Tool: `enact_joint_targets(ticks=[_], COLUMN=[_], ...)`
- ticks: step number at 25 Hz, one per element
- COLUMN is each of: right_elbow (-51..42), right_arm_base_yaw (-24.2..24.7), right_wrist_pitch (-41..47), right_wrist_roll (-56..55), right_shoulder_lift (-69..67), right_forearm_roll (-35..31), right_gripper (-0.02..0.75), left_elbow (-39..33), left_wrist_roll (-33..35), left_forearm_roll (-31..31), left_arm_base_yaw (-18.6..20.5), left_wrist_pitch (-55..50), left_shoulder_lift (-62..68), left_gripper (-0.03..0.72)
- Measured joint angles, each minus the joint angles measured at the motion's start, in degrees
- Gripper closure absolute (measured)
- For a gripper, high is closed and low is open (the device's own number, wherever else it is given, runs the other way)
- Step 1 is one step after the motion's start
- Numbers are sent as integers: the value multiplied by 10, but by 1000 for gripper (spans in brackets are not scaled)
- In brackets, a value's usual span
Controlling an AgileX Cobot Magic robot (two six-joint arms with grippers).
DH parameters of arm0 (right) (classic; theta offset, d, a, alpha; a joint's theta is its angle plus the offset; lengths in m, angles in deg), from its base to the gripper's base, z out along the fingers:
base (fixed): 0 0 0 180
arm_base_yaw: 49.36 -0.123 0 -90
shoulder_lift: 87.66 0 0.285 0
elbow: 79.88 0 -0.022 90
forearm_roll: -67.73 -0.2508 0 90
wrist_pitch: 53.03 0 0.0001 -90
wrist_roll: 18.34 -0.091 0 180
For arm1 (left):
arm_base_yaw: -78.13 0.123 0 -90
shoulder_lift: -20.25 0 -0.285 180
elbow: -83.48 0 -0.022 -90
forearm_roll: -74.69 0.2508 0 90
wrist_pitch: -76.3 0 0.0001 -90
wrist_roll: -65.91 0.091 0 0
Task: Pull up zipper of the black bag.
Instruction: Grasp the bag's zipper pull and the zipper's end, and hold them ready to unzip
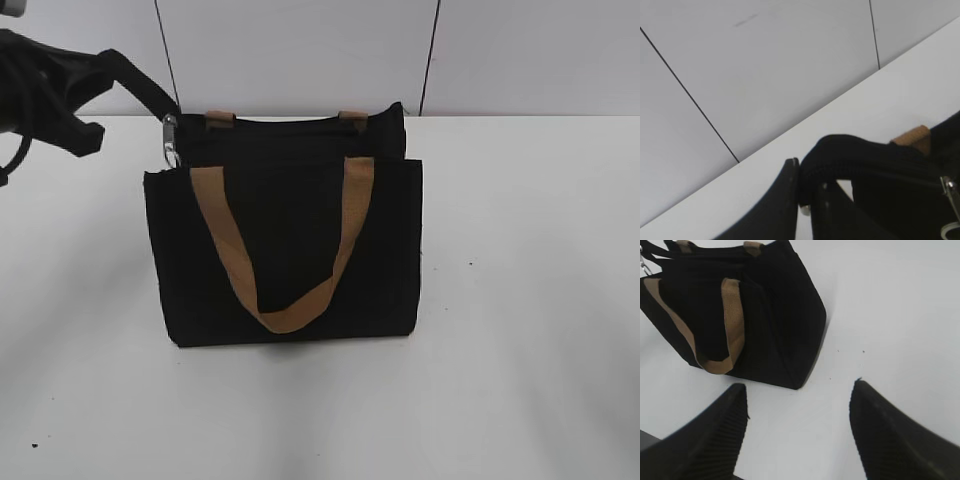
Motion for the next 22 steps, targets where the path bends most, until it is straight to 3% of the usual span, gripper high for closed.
enact_joint_targets(ticks=[5,15,22], right_elbow=[65,255,424], right_arm_base_yaw=[-71,-300,-371], right_wrist_pitch=[-18,-91,-92], right_wrist_roll=[15,-34,-39], right_shoulder_lift=[-128,-410,-600], right_forearm_roll=[-8,-10,-10], right_gripper=[246,336,377], left_elbow=[25,26,26], left_wrist_roll=[-5,-12,-13], left_forearm_roll=[0,0,-1], left_arm_base_yaw=[-4,-20,-24], left_wrist_pitch=[-24,-33,-33], left_shoulder_lift=[0,0,0], left_gripper=[650,650,650])
